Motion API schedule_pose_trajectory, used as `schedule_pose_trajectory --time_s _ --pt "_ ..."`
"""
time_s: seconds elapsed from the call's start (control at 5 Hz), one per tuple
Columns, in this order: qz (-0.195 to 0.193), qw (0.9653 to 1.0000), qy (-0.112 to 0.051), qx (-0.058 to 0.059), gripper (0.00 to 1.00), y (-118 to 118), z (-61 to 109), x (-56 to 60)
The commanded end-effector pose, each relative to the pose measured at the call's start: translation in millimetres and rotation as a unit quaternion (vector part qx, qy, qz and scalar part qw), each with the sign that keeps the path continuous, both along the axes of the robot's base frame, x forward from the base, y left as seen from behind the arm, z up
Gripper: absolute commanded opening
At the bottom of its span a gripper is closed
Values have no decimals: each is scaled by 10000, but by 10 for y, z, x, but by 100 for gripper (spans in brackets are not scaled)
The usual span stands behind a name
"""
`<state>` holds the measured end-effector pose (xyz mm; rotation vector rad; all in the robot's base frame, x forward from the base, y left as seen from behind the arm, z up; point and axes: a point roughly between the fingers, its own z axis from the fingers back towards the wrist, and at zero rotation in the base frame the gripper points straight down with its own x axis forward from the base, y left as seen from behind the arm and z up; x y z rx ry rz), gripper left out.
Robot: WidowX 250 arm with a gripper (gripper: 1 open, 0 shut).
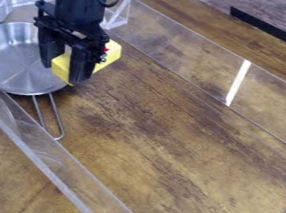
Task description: Put the yellow object in the silver pan
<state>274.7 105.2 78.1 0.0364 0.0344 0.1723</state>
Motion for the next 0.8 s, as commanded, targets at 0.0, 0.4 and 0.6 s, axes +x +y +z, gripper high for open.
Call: schedule_pose_trajectory --time_s 0.0,0.4,0.6 --pt "181 9995 -241 132 0 158 110 88" --pt "284 9993 -184 136 0 254 20 130" --pt "323 9992 -174 150 0 283 -30 155"
